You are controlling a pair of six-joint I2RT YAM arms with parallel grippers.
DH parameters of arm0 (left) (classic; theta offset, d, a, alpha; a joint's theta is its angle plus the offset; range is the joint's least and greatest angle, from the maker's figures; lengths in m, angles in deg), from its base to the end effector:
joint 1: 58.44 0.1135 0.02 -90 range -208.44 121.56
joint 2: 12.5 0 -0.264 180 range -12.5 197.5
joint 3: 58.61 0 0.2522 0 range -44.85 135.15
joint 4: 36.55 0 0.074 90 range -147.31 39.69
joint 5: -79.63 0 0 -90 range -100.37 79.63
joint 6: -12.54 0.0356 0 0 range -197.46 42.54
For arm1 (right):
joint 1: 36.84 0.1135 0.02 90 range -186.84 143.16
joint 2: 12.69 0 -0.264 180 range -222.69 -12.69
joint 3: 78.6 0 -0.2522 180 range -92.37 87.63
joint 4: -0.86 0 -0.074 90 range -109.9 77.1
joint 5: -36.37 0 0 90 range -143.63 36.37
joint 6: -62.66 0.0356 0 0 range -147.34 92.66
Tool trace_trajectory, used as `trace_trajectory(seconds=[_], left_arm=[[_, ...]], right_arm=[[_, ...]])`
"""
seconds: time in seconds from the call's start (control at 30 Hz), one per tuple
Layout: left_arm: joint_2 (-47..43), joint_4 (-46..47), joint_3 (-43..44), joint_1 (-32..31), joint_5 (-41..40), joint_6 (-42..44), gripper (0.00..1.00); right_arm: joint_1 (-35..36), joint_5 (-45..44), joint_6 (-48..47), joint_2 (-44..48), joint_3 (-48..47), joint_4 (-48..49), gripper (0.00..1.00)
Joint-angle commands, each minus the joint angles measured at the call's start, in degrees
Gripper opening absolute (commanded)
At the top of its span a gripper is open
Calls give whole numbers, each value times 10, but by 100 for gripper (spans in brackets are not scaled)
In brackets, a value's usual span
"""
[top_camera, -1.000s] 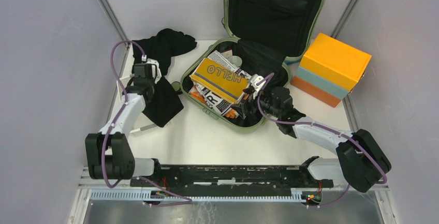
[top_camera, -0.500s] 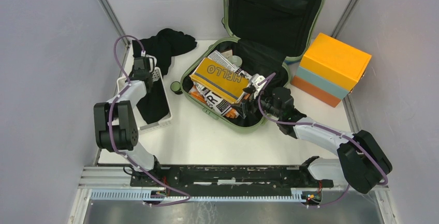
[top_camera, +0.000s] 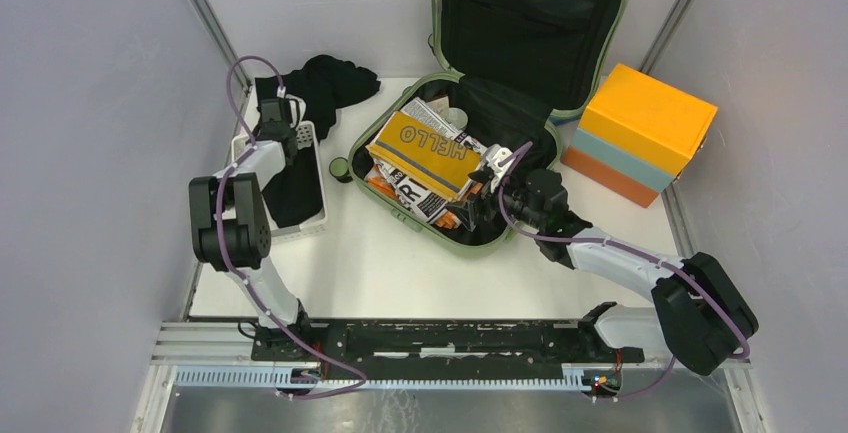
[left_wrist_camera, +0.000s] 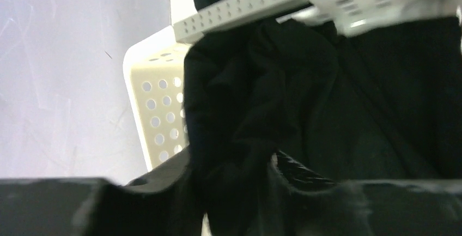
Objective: Open, take out, and arrange the luggage
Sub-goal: Place the clothes in the bin.
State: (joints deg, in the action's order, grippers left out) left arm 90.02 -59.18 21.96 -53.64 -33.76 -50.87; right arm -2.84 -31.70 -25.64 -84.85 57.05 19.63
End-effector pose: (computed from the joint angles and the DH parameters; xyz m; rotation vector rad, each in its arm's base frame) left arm 0.3846 0.0465 0.2021 0.2476 2.3781 0.7444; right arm 0.2147 0.1608 0.2303 -0.7684 1.6082 0.7843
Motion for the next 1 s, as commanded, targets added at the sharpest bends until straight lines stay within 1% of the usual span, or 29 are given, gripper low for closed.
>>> trace_trajectory(seconds=[0.0, 0.07, 0.1, 0.17, 0.3, 0.37, 0.43, 0.5, 0.6, 0.7, 0.83, 0.97], left_arm=[[9, -11, 71, 4, -52, -58, 49], [6, -58, 116, 9, -67, -110, 55], [0, -79, 134, 13, -75, -143, 60], [-22, -115, 152, 22, -50, -186, 63], [-110, -126, 126, 32, 20, -227, 64], [-144, -144, 106, 35, 52, -253, 67], [-168, -162, 82, 38, 105, -287, 68], [-176, -177, 54, 42, 179, -307, 65], [-159, -186, 20, 44, 259, -326, 61], [-127, -176, 1, 44, 292, -346, 60], [-87, -160, -2, 44, 288, -369, 60], [-39, -174, 14, 44, 247, -383, 60]], right_arm=[[-1, 9, 4, 13, 2, 36, 98], [-2, 9, 4, 13, 2, 36, 98], [-2, 10, 4, 14, 1, 35, 98], [-2, 9, 3, 15, 0, 34, 98], [-2, 9, 3, 15, 1, 33, 98], [-2, 9, 3, 14, 1, 34, 98], [-2, 10, 3, 13, 0, 36, 98], [-2, 11, 6, 12, 2, 40, 98], [-2, 16, 9, 10, 4, 45, 98], [-2, 18, 10, 10, 6, 46, 98], [-2, 13, 8, 14, 10, 46, 98], [-2, 10, 6, 12, 12, 47, 98]])
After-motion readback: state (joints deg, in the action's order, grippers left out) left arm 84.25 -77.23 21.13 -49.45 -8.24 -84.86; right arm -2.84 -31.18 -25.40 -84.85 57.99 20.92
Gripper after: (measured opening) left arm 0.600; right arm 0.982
